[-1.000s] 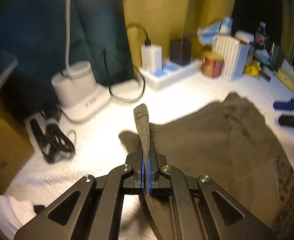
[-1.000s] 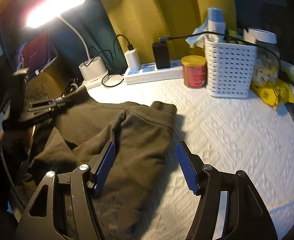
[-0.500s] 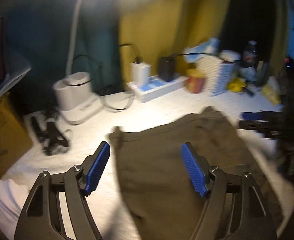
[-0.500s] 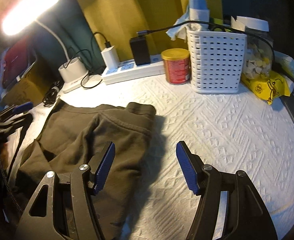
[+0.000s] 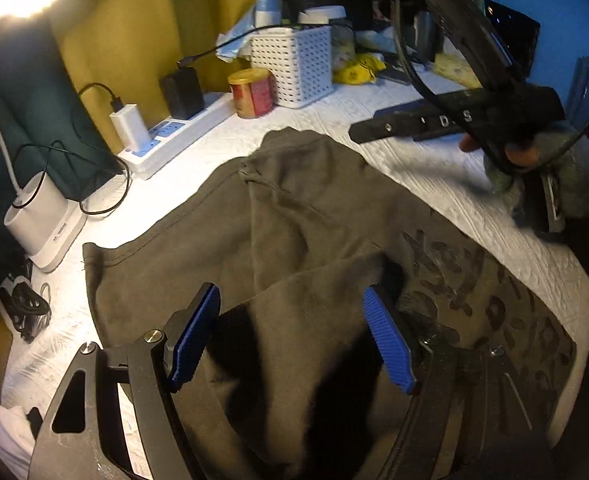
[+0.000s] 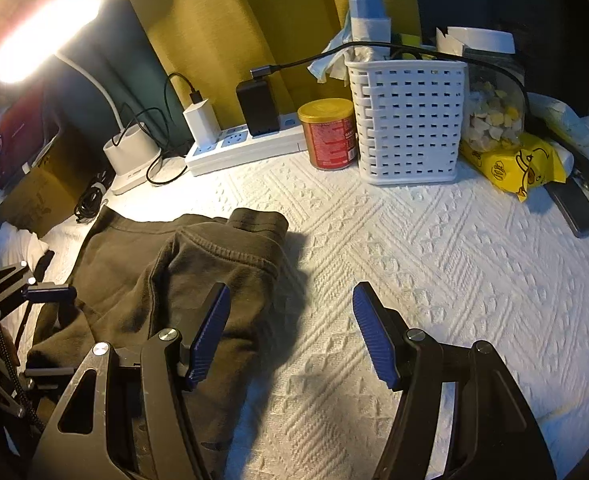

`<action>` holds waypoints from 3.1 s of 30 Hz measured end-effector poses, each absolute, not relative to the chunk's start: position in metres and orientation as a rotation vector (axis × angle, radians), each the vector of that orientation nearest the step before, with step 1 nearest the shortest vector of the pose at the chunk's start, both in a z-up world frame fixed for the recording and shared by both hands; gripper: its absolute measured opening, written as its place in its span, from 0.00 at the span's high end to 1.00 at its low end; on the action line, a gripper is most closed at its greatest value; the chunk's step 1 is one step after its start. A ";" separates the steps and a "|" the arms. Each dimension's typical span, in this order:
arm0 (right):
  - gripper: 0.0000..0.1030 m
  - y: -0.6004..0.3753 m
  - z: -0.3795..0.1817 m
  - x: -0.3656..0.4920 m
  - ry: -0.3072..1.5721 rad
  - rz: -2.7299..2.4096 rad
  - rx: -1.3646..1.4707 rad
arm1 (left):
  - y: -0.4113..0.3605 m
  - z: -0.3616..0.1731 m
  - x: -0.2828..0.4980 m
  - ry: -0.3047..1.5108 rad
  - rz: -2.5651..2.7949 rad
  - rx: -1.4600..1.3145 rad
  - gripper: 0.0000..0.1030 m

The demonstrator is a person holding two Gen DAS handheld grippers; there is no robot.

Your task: Fold small clothes

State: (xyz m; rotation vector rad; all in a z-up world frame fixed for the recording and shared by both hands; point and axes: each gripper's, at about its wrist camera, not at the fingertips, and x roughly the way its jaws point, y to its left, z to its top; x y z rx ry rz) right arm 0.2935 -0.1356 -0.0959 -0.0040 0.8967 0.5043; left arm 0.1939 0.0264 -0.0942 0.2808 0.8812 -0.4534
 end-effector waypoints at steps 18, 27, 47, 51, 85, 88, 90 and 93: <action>0.35 -0.135 -0.103 0.297 0.918 0.510 0.002 | 0.092 -0.108 0.215 0.855 -0.263 0.123 0.90; 0.72 -0.120 -0.122 0.327 0.996 0.621 0.120 | 0.112 -0.109 0.205 0.818 -0.268 -0.045 0.93; 0.78 -0.056 -0.111 0.338 0.921 0.641 -0.079 | 0.151 -0.119 0.200 0.847 -0.180 -0.187 0.93; 0.68 -0.060 -0.111 0.339 0.912 0.609 -0.081 | 0.156 -0.118 0.198 0.849 -0.141 -0.190 0.92; 0.44 -0.098 -0.084 0.208 0.875 0.636 -0.086 | 0.113 -0.088 0.085 0.786 -0.184 -0.266 0.38; 0.44 -0.104 -0.086 0.195 0.879 0.627 -0.086 | 0.107 -0.094 0.073 0.800 -0.204 -0.268 0.38; 0.44 -0.109 -0.088 0.186 0.881 0.622 -0.085 | 0.101 -0.097 0.065 0.804 -0.225 -0.265 0.38; 0.44 -0.115 -0.090 0.174 0.884 0.617 -0.085 | 0.090 -0.099 0.054 0.815 -0.266 -0.242 0.38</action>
